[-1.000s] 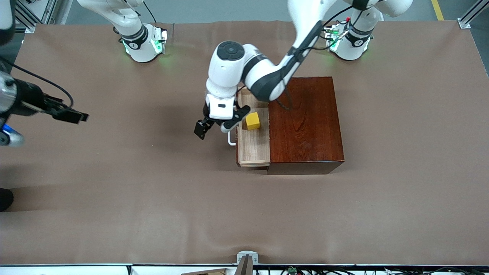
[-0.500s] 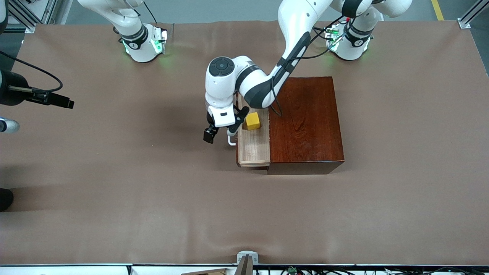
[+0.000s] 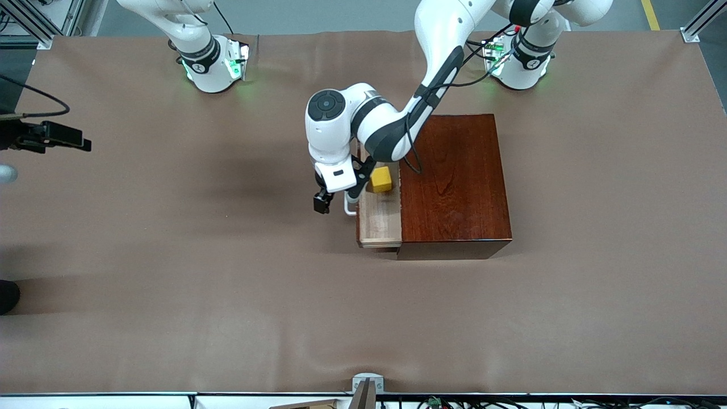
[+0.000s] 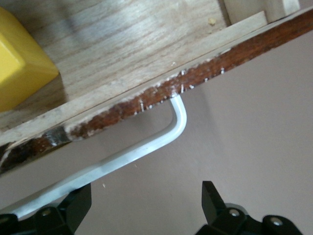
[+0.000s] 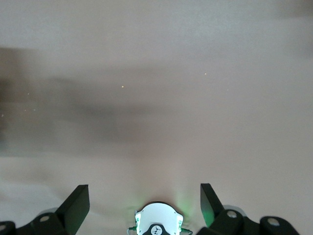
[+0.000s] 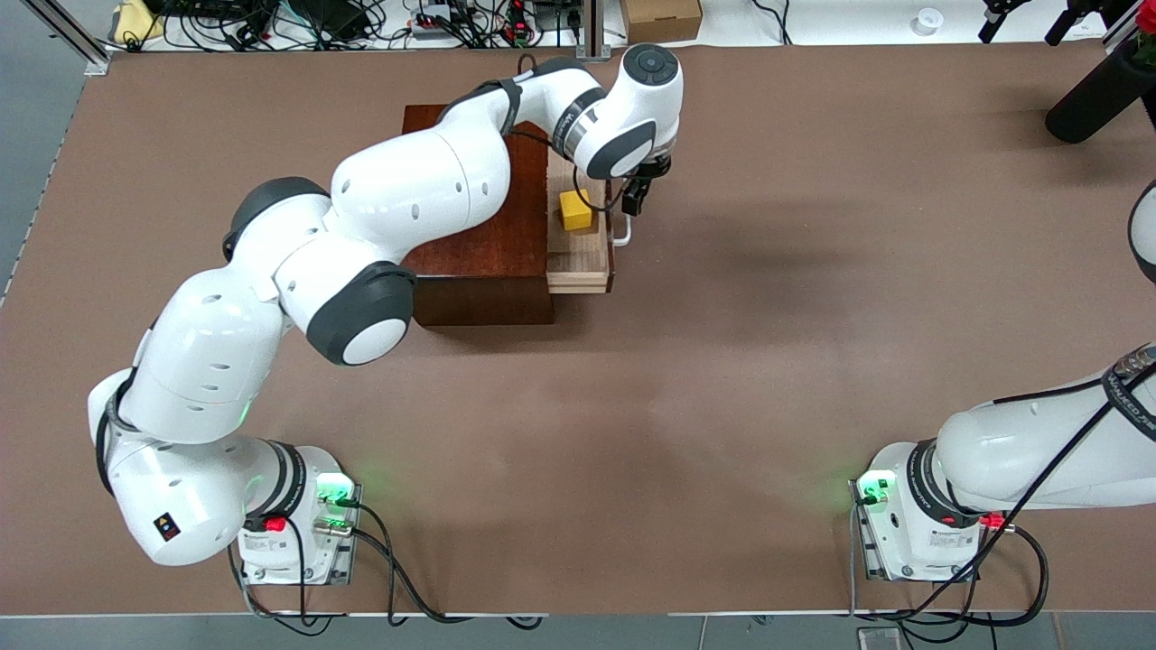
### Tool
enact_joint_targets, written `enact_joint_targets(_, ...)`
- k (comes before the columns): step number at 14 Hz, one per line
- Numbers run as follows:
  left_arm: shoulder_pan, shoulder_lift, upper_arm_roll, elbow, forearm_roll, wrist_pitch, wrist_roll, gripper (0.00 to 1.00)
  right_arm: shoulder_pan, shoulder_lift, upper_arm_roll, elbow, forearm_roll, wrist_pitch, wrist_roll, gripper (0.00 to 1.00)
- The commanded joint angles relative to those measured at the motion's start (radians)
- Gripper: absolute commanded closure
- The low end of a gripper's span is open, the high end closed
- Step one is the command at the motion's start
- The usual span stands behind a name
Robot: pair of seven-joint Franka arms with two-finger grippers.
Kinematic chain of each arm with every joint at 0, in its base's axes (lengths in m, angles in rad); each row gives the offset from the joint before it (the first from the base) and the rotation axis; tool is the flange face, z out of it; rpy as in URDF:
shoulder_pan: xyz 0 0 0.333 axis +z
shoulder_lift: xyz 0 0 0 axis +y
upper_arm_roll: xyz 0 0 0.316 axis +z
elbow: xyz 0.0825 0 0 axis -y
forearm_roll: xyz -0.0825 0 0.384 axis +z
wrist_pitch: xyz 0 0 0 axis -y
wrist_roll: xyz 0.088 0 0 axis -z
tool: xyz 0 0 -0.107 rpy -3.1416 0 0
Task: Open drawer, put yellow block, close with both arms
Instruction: 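Push the drawer shut into the box with the left gripper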
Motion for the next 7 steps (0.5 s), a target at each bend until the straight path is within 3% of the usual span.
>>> enact_joint_targets(1,0.004,-0.019,0.034,0.009,0.029,-0.128,0.035,0.00,0.020,-0.091,0.012,-0.110,-0.014,0.032,0.054,0.00)
enact_joint_targets(4,0.004,-0.026,0.063,0.007,0.029,-0.240,0.109,0.00,0.050,-0.096,0.012,-0.113,-0.040,0.050,0.051,0.00)
enact_joint_targets(7,0.023,-0.035,0.094,0.006,0.027,-0.260,0.138,0.00,0.080,-0.142,0.012,-0.168,-0.061,0.110,0.051,0.00)
